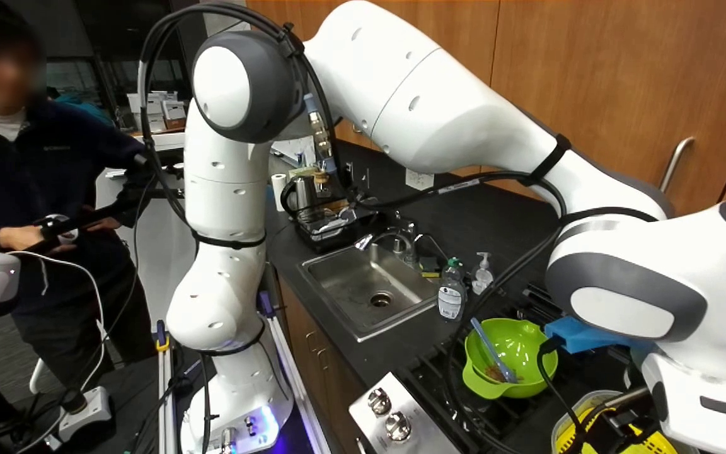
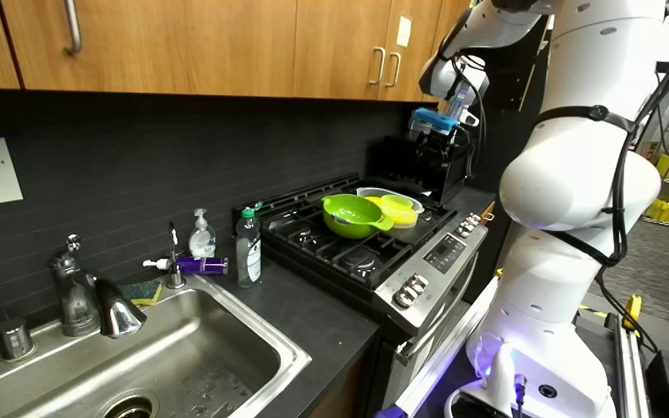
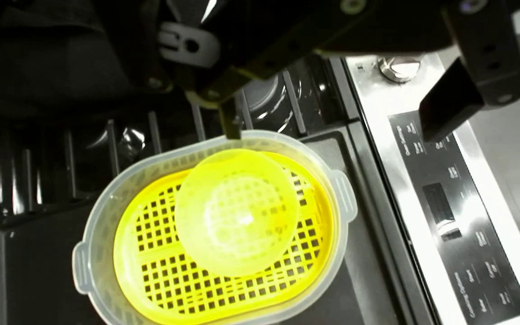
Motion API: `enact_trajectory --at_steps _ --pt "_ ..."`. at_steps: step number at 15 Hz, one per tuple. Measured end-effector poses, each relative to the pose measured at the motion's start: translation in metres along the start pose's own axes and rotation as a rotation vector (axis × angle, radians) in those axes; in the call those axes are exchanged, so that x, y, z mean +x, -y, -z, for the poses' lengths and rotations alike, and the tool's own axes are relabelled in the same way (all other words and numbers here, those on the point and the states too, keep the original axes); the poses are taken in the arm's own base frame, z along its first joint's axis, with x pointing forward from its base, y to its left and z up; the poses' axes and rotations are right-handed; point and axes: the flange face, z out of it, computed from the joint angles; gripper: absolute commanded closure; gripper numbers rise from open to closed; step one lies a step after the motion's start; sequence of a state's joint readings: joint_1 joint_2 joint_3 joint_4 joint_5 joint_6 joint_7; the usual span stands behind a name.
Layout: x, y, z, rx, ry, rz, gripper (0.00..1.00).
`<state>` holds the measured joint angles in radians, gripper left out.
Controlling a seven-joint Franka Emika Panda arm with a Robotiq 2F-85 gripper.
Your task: Move the yellow bowl to the green object
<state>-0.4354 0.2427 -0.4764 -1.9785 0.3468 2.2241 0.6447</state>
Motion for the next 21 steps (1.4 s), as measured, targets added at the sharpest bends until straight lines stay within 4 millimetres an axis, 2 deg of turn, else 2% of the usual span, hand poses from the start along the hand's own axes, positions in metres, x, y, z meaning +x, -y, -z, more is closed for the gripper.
enact_trajectory --at_steps 4,8,14,19,21 --pt "-0.021 0.013 -0.004 -0.051 0.089 0.021 0.00" --pt "-0.035 0.025 -0.018 -0.098 0.140 0.023 0.00" --pt "-0.031 0.042 -0.054 -0.169 0.194 -0.029 0.00" --pt "-0.031 0.041 -0.057 -0.174 0.194 -0.029 0.00" --pt "-0.031 0.042 -0.064 -0.191 0.199 -0.030 0.00"
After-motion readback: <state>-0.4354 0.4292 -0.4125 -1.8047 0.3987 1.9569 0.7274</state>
